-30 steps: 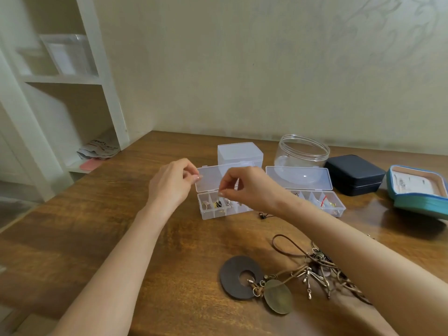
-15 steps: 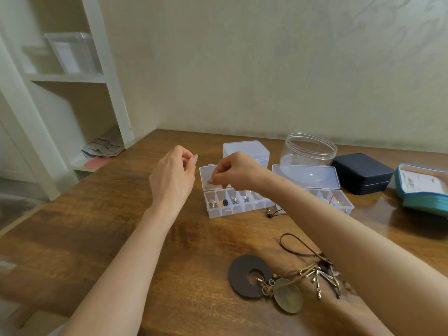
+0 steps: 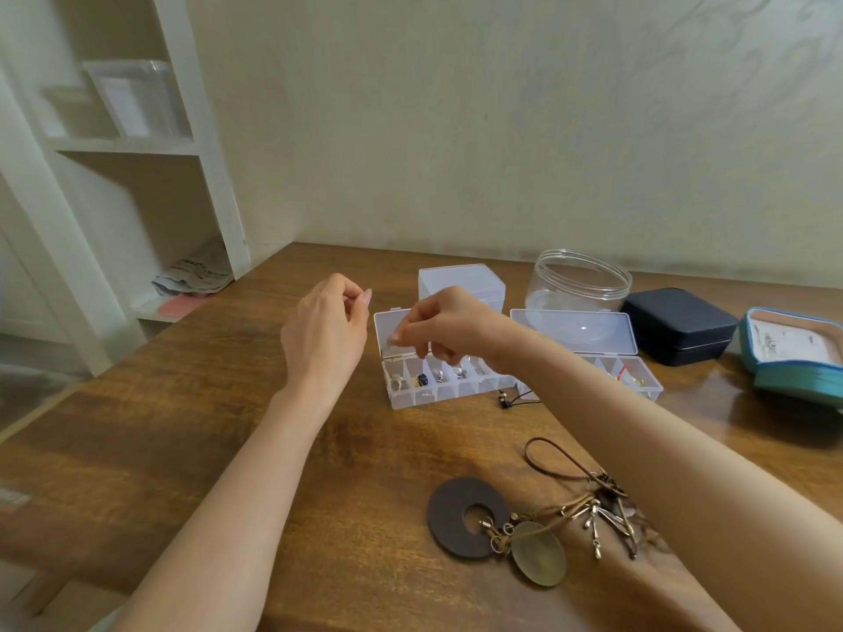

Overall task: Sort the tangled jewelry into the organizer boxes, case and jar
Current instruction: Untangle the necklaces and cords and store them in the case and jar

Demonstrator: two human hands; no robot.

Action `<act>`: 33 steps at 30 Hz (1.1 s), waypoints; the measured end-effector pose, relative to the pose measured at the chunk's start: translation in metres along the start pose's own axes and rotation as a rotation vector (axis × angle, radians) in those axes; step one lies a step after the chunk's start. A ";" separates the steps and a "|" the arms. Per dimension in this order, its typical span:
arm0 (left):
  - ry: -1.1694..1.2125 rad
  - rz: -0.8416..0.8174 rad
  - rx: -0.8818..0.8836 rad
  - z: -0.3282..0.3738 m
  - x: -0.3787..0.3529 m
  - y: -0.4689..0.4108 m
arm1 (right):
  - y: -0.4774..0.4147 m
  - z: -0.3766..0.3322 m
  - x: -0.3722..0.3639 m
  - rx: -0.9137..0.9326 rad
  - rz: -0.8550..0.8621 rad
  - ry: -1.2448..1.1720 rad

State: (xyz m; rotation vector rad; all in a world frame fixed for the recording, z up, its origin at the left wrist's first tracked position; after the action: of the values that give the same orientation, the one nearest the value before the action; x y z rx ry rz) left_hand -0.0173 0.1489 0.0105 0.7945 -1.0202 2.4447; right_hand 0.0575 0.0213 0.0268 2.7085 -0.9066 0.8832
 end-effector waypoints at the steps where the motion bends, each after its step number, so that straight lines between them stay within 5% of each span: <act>1: -0.001 -0.001 0.001 0.000 0.000 0.000 | 0.001 0.001 -0.002 -0.014 -0.015 0.020; 9: -0.030 -0.025 -0.021 0.000 -0.004 0.000 | -0.003 0.018 -0.010 -0.075 -0.033 0.162; 18: -0.041 -0.037 -0.054 -0.001 -0.007 -0.001 | -0.006 0.010 -0.018 0.221 -0.046 0.558; 23: -0.021 -0.073 -0.087 0.003 -0.007 0.000 | 0.017 0.007 0.006 0.232 -0.110 0.500; 33: -0.130 -0.590 0.048 -0.004 -0.013 0.003 | 0.016 0.017 -0.019 0.265 -0.074 0.581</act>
State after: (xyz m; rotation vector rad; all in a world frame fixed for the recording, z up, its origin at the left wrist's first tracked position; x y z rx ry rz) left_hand -0.0103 0.1486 -0.0019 1.0990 -0.6455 1.9349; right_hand 0.0443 0.0130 0.0008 2.4152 -0.5902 1.7469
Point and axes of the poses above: each hand's wrist, its own y-axis away from the middle knuckle, its own x-axis out of the back of the hand, z = x × y, the point moved 3 cm from there along -y, towards the middle knuckle, and after that the axes turned 8 degrees about x, right-handed, at the moved point
